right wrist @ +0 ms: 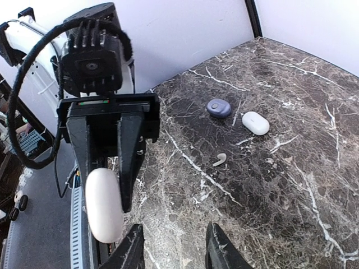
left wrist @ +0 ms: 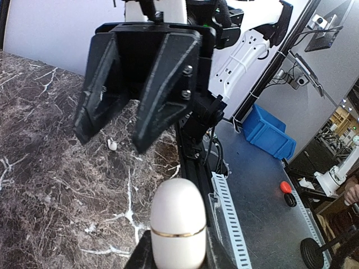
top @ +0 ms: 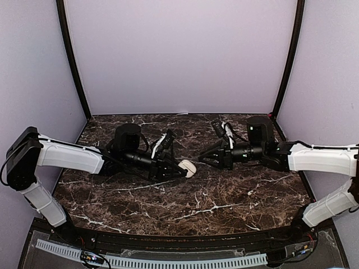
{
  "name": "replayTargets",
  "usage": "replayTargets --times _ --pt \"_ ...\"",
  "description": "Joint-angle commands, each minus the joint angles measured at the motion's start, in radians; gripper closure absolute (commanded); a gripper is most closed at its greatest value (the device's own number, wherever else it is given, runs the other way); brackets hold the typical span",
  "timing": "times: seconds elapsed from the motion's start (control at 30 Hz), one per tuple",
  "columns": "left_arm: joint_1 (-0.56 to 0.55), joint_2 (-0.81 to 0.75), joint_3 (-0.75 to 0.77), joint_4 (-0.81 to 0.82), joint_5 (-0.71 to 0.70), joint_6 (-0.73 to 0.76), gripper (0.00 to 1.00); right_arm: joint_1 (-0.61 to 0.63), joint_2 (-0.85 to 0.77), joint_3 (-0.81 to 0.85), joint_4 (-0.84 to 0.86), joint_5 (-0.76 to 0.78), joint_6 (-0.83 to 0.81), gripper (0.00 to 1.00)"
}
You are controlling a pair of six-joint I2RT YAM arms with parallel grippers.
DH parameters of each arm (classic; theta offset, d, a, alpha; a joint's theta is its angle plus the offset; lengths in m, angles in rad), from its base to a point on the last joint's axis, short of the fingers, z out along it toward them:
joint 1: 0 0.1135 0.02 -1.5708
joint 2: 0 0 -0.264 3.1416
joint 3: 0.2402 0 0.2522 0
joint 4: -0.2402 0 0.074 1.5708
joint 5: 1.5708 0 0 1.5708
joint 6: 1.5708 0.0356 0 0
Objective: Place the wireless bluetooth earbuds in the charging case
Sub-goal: Pass from the right arm to the left, then open the charging case.
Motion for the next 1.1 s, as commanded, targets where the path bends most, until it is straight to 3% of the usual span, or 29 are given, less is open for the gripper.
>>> replayTargets --times 0.0,0.17,0.33,0.47,0.67,1.07 --pt "-0.005 -0.051 -0.011 0.010 0.030 0.021 0.87 -0.016 -0.016 -0.016 0.069 -0.027 0.017 0.59" --pt "-0.005 -0.042 -0.003 0.013 0.032 0.016 0.87 -0.009 0.021 -0.002 0.098 -0.201 0.009 0.43" --pt "-0.005 -0.033 0.002 0.011 0.034 0.014 0.87 0.012 0.042 0.018 0.087 -0.236 -0.013 0.36" --pt "-0.005 -0.024 0.012 0.010 0.045 0.007 0.87 0.023 0.071 0.049 0.045 -0.213 -0.037 0.44" --pt "-0.005 -0.017 0.020 0.008 0.055 0.011 0.87 0.035 0.101 0.070 0.050 -0.204 -0.037 0.44" --pt "-0.006 -0.042 -0.006 0.040 0.117 0.029 0.87 0.001 0.099 0.036 0.087 -0.102 0.017 0.63"
